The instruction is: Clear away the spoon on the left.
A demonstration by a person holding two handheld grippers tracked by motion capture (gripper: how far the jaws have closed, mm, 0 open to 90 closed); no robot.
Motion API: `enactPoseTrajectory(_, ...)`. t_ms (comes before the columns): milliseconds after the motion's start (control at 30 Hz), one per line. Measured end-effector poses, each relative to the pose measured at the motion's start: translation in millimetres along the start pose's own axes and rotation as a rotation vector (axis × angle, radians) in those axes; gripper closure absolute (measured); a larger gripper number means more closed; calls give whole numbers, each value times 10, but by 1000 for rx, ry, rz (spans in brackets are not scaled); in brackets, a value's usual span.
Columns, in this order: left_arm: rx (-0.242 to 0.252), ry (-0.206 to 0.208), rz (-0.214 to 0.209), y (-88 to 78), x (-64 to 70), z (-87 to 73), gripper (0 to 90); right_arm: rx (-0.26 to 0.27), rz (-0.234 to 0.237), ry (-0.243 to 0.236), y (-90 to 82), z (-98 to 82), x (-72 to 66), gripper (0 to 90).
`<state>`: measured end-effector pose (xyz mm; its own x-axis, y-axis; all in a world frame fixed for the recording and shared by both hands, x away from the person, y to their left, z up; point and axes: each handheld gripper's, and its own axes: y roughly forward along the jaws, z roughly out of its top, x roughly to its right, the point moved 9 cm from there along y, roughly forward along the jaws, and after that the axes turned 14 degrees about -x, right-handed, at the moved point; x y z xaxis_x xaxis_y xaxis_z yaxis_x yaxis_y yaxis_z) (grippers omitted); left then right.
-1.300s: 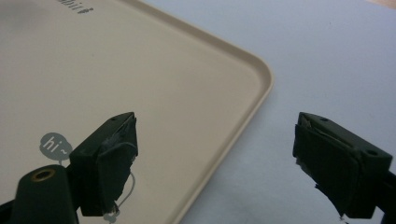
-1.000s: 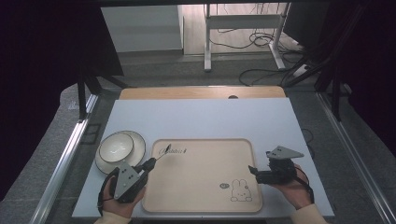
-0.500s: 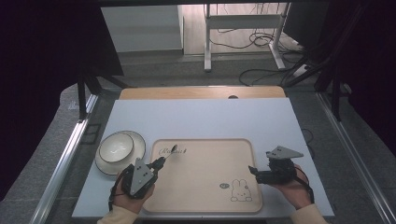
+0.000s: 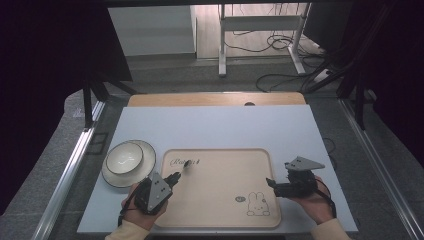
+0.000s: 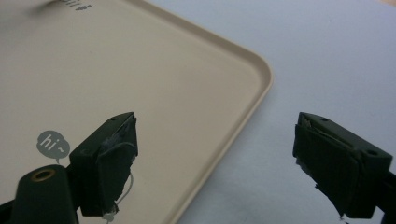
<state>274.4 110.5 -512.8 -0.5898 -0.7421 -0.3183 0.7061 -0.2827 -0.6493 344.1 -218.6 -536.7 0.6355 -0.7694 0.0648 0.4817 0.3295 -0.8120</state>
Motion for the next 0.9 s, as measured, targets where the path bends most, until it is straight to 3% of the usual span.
enactPoseTrajectory(200, -31, 52, 5, 28, 58, -13, 897, 4, 3, -10, -2, 2, -7, 140)
enactPoseTrajectory(433, -69, 148, 18, 64, 169, -33, 890, 2, -1, -7, -3, -2, 3, 140)
enactPoseTrajectory(700, -130, 205, 24, 107, 327, -61, 866, 3, -2, -7, -1, -7, 11, 140)
enactPoseTrajectory(900, -158, 228, -7, 150, 413, -96, 851, 0, -3, -7, 4, -11, 9, 140)
